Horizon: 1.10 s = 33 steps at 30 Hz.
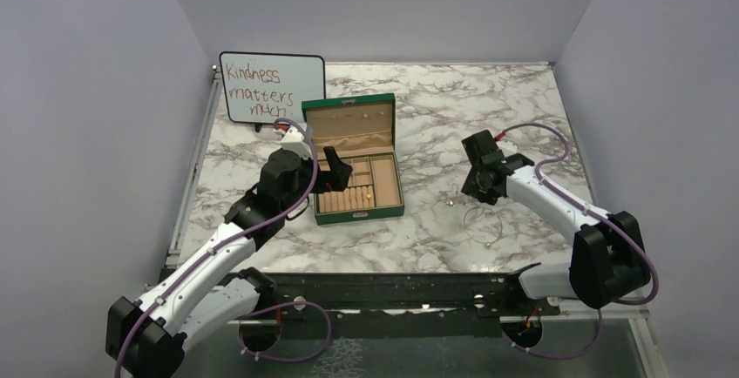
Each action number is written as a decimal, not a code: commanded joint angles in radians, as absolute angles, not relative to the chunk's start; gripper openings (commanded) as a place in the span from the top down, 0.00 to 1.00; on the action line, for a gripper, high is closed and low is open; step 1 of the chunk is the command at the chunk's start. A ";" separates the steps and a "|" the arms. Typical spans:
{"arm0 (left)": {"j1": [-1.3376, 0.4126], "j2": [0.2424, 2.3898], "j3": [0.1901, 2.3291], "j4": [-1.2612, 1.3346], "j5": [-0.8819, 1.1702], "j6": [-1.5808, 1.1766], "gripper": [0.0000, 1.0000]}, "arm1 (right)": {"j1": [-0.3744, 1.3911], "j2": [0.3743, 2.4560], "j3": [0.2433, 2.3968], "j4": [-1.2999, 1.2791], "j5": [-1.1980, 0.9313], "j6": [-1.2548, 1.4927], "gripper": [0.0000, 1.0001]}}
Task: Organize the mixed jewelry
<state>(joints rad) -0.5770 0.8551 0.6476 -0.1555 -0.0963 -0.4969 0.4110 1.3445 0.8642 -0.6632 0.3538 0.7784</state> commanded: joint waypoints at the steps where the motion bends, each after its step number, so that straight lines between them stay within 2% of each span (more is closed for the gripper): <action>1: -0.574 0.881 0.677 -0.100 -0.030 -0.468 0.01 | 0.373 1.325 0.823 -0.783 0.347 0.885 0.57; 10: -0.573 0.883 0.675 -0.113 -0.047 -0.473 0.01 | 0.373 1.199 0.720 -1.044 0.407 1.182 0.53; 14: -0.574 0.876 0.669 -0.113 -0.059 -0.478 0.01 | 0.373 1.175 0.699 -1.077 0.390 1.252 0.54; 26: -0.573 0.869 0.669 -0.133 -0.104 -0.481 0.01 | 0.373 1.232 0.614 -0.957 0.278 1.290 0.54; 33: -0.573 0.876 0.667 -0.133 -0.103 -0.486 0.01 | 0.373 1.229 0.569 -0.882 0.279 1.276 0.63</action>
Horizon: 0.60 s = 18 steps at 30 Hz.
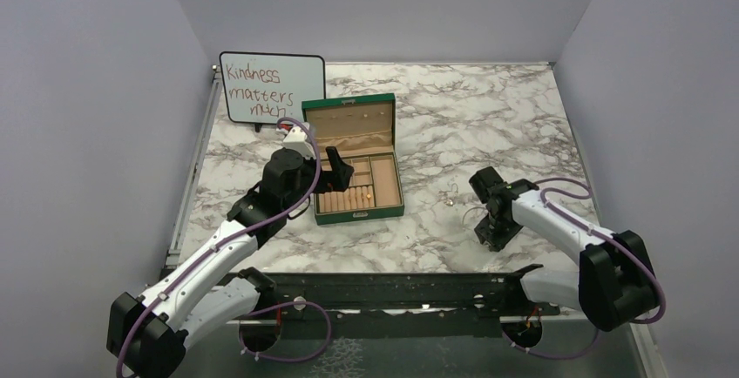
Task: Organize the mixed jewelry
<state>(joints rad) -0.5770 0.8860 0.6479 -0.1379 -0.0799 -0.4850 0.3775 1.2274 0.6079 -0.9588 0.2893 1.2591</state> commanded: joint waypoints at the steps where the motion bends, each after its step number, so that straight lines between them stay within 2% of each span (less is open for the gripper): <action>1: -0.573 0.874 0.667 -0.132 -0.103 -0.486 0.01 | 0.373 1.230 0.564 -0.872 0.278 1.272 0.66; 7: -0.573 0.874 0.670 -0.132 -0.095 -0.486 0.01 | 0.373 1.211 0.564 -0.836 0.275 1.242 0.81; 18: -0.573 0.892 0.676 -0.080 0.057 -0.508 0.01 | 0.373 1.079 0.638 -0.847 0.253 1.156 0.84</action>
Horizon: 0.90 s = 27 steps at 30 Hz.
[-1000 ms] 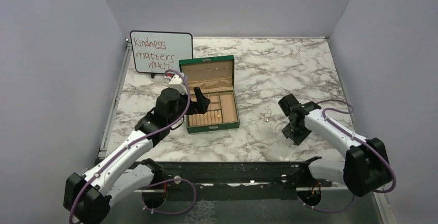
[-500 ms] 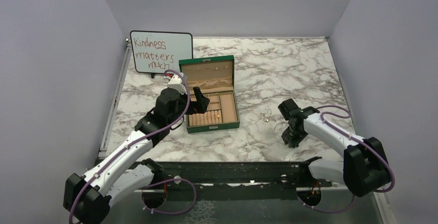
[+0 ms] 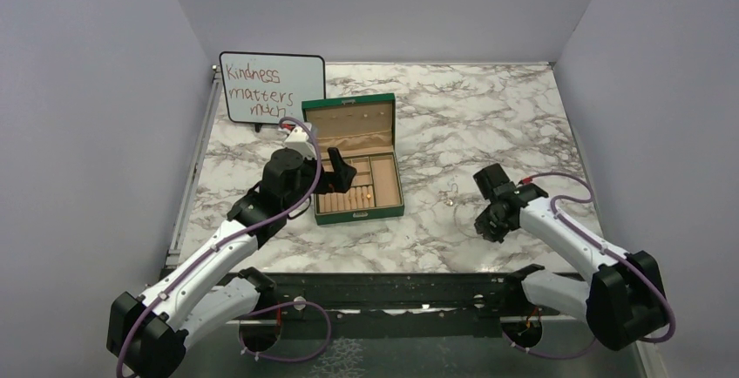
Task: Organize the mixed jewelry
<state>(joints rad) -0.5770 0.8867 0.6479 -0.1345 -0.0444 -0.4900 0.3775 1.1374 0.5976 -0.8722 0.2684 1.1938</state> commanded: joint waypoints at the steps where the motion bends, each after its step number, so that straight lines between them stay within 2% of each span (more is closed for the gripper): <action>1: -0.573 0.896 0.676 -0.072 0.073 -0.517 0.01 | 0.373 1.063 0.641 -0.838 0.248 1.144 0.84; 13: -0.574 1.012 0.682 0.062 0.322 -0.618 0.01 | 0.374 0.872 0.661 -0.661 0.121 0.995 0.84; 19: -0.585 1.179 0.758 0.165 0.499 -0.687 0.01 | 0.373 0.855 0.712 -0.587 0.029 0.953 0.84; 23: -0.640 1.245 0.772 0.283 0.492 -0.733 0.01 | 0.374 0.872 0.729 -0.519 -0.028 0.964 0.84; 27: -0.706 1.309 0.828 0.303 0.401 -0.703 0.01 | 0.373 0.888 0.727 -0.424 -0.097 0.992 0.84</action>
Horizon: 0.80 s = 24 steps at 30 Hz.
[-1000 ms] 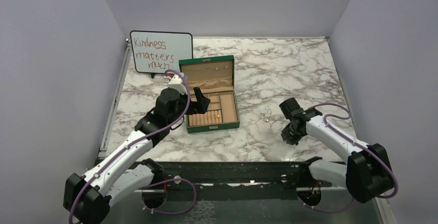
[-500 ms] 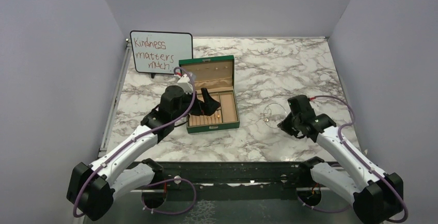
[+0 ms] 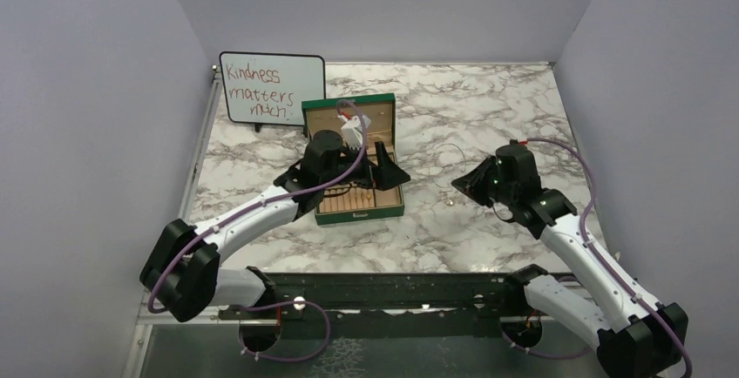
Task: Organize the mixed jewelry
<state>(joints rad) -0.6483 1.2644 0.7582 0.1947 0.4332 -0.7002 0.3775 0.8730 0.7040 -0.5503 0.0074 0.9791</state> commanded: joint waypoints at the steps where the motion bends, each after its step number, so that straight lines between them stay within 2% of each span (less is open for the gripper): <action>1: -0.718 1.320 0.838 0.314 0.371 -0.696 0.02 | 0.373 0.895 0.727 -0.403 -0.115 1.002 0.84; 3: -0.731 1.342 0.849 0.328 0.293 -0.701 0.06 | 0.373 0.902 0.726 -0.367 -0.139 1.014 0.84; 10: -0.746 1.436 0.928 0.361 0.226 -0.669 0.30 | 0.373 0.919 0.732 -0.320 -0.210 1.047 0.84; 13: -0.748 1.456 0.948 0.378 0.248 -0.660 0.34 | 0.373 0.920 0.731 -0.310 -0.217 1.047 0.84; 19: -0.758 1.456 0.943 0.405 0.277 -0.654 0.33 | 0.373 0.940 0.729 -0.286 -0.232 1.053 0.84; 21: -0.758 1.457 0.940 0.406 0.281 -0.653 0.39 | 0.373 0.946 0.729 -0.278 -0.238 1.055 0.83; 24: -0.759 1.463 0.943 0.411 0.296 -0.656 0.56 | 0.373 0.954 0.726 -0.261 -0.248 1.058 0.83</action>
<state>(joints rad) -0.7536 1.4563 0.9222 0.3634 0.2729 -0.6701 0.3775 0.9459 0.7040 -0.3183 -0.2070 1.0477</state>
